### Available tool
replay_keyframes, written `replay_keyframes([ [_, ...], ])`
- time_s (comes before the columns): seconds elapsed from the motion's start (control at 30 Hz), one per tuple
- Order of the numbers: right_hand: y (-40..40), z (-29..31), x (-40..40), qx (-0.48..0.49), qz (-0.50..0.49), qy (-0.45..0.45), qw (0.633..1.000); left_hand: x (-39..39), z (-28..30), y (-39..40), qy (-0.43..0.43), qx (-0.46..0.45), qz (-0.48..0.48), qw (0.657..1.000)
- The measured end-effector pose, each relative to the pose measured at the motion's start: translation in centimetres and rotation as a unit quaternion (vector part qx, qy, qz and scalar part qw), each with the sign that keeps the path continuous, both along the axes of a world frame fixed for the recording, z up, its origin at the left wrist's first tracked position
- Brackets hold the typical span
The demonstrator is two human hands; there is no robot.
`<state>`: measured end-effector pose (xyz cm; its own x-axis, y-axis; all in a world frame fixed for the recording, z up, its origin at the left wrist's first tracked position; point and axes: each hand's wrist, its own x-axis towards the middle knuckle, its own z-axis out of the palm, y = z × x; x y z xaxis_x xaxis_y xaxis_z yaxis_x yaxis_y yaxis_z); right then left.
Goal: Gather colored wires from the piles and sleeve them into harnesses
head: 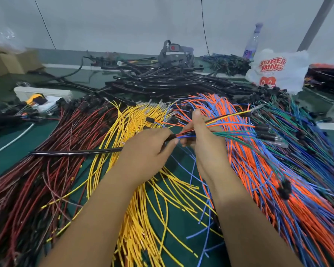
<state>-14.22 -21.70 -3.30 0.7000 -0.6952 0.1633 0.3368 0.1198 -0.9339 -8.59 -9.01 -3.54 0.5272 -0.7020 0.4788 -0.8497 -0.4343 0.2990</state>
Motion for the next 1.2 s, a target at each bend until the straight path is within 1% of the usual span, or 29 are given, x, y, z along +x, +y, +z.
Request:
replay_keyframes([
  [0.1,0.4,0.1,-0.1,-0.003,0.045,0.016,0.999,-0.1,-0.1,-0.3,0.0,-0.005,-0.011,1.0],
  [0.27,0.7,-0.1,-0.2,-0.113,0.089,0.039,0.989,-0.5,0.0,-0.4,0.002,-0.025,-0.018,1.0],
  [0.3,0.8,0.0,-0.2,-0.12,0.101,0.046,0.987,-0.5,0.0,-0.4,0.004,-0.033,-0.02,0.999],
  [0.37,0.8,0.1,-0.3,-0.094,0.114,0.05,0.988,-0.5,0.0,-0.3,0.007,-0.043,-0.022,0.999],
  [0.53,0.4,0.2,-0.5,0.03,0.138,0.023,0.99,0.0,-0.2,-0.2,0.044,-0.073,0.017,0.996],
  [0.6,0.2,0.3,-0.6,0.056,0.108,0.005,0.993,0.3,-0.2,0.1,0.054,-0.068,0.022,0.996],
  [0.63,0.2,0.3,-0.6,0.047,0.073,0.001,0.996,0.4,-0.3,0.2,0.054,-0.061,0.022,0.996],
  [0.7,0.3,0.2,-0.8,-0.004,0.006,0.01,1.0,0.7,-0.3,0.4,0.049,-0.038,0.022,0.998],
  [0.77,0.5,0.2,-0.8,-0.046,-0.04,0.033,0.998,0.9,-0.5,0.6,0.043,-0.016,0.021,0.999],
  [0.83,0.5,0.3,-1.0,-0.05,-0.058,0.048,0.996,1.0,-0.6,0.7,0.031,-0.007,0.019,0.999],
  [0.93,0.6,0.4,-1.1,-0.057,-0.048,0.042,0.996,1.2,-0.7,0.7,0.014,-0.012,0.018,1.0],
  [1.07,0.6,0.3,-1.0,-0.073,-0.001,0.019,0.997,1.0,-0.7,0.5,-0.007,0.008,0.03,1.0],
  [1.2,0.7,0.0,-0.7,-0.074,0.041,0.015,0.996,0.6,-0.4,0.3,-0.018,0.009,0.032,0.999],
])
